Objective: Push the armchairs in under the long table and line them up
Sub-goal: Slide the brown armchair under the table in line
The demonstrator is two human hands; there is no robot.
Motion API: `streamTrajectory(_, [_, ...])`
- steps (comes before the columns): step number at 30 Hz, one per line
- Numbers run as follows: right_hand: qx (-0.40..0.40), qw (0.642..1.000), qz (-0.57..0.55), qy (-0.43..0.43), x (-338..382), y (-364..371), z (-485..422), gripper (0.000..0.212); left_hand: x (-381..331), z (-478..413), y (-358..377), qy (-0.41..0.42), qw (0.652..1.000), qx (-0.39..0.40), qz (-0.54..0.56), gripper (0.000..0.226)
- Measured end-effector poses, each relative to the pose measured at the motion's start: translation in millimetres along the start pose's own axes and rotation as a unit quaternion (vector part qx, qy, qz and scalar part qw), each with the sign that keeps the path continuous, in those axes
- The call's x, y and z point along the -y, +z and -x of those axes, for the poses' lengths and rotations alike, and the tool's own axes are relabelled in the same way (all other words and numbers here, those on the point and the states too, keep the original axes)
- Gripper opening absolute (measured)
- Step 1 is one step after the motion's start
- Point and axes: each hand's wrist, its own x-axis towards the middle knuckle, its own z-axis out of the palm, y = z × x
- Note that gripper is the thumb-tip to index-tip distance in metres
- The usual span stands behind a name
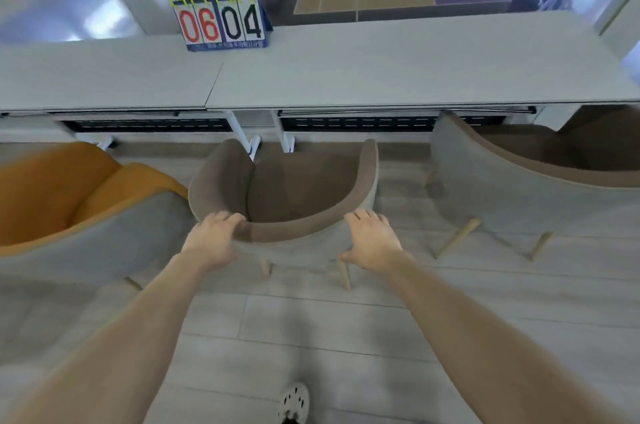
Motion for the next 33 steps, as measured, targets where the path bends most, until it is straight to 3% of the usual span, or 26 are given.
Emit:
streamTrajectory(5, [-0.010, 0.998, 0.050, -0.024, 53, 44, -57, 0.124, 67, -61, 30, 0.083, 0.994, 0.020, -0.065, 0.118])
streamTrajectory(9, [-0.035, 0.998, 0.048, 0.005, 66, 71, -83, 0.115, 94, -88, 73, 0.145, 0.989, 0.006, -0.040, 0.133])
streamTrajectory(11, [-0.060, 0.997, 0.053, 0.017, 64, 75, -91, 0.106, 95, -100, 89, 0.152, 0.988, -0.032, 0.015, 0.127])
streamTrajectory(14, [-0.080, 0.995, 0.064, 0.018, 62, 78, -90, 0.114, 95, -114, 99, 0.158, 0.983, -0.072, 0.067, 0.102])
streamTrajectory(19, [-0.074, 0.995, 0.058, 0.032, 65, 77, -99, 0.107, 101, -129, 98, 0.178, 0.975, -0.096, 0.091, 0.084])
streamTrajectory(28, [-0.033, 0.997, 0.036, 0.060, 28, 52, -130, 0.121, 72, -160, 84, 0.175, 0.971, -0.124, 0.107, 0.079])
streamTrajectory(33, [0.002, 0.996, 0.060, 0.060, -12, 38, -136, 0.109, 26, -158, 88, 0.139, 0.975, -0.124, 0.122, 0.072])
